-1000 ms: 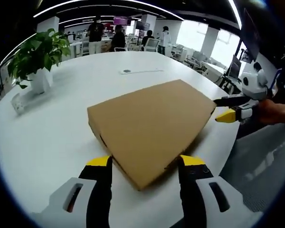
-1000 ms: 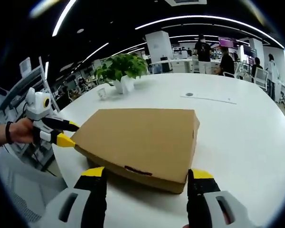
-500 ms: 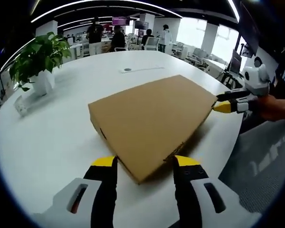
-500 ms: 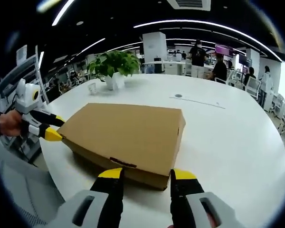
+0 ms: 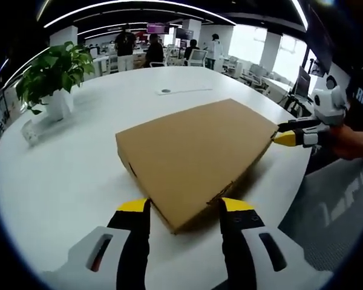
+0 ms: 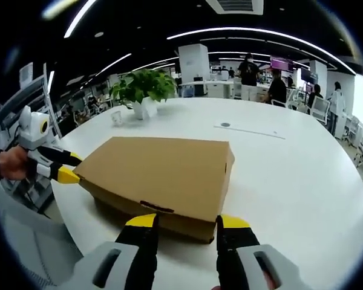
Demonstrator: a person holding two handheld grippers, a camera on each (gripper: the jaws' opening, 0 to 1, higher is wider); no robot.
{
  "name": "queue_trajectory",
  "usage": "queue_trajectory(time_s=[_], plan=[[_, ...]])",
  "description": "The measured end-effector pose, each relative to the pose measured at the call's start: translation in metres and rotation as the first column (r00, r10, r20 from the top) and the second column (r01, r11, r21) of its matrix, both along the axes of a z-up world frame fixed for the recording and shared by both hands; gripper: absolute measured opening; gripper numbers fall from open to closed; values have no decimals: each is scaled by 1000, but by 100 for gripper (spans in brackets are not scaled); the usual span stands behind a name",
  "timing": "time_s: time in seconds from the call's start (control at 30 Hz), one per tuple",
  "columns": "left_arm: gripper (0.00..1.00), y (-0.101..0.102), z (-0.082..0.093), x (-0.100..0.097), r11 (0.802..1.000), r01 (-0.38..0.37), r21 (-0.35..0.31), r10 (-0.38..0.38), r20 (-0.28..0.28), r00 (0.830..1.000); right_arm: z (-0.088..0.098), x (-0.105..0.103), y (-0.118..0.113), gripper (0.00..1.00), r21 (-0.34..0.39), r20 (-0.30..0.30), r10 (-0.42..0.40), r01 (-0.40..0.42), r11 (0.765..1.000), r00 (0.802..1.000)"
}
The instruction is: Operate the shoe box by opening the lid, removing the specified soft item, and placing it in the target area until the item is outside and the box remains undamaged.
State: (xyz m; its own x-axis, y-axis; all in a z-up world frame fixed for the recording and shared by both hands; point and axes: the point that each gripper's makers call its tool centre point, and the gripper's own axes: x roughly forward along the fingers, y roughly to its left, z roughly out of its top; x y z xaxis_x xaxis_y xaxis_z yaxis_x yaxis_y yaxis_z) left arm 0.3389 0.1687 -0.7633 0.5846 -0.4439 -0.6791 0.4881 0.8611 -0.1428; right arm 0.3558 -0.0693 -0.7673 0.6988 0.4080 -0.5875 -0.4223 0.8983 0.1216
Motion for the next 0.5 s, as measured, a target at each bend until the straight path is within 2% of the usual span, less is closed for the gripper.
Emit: queue_trajectory(time_s=[0.2,0.5], plan=[[46,-1,3,0,1000,-11,-11,11,10,1000,5,0,1,34,12,4,-1,1,1000,1000],[44,-2,16,-3,1000,20,2,-20,43,999,20,2,0,34,43,27,0,-1,999,1000]])
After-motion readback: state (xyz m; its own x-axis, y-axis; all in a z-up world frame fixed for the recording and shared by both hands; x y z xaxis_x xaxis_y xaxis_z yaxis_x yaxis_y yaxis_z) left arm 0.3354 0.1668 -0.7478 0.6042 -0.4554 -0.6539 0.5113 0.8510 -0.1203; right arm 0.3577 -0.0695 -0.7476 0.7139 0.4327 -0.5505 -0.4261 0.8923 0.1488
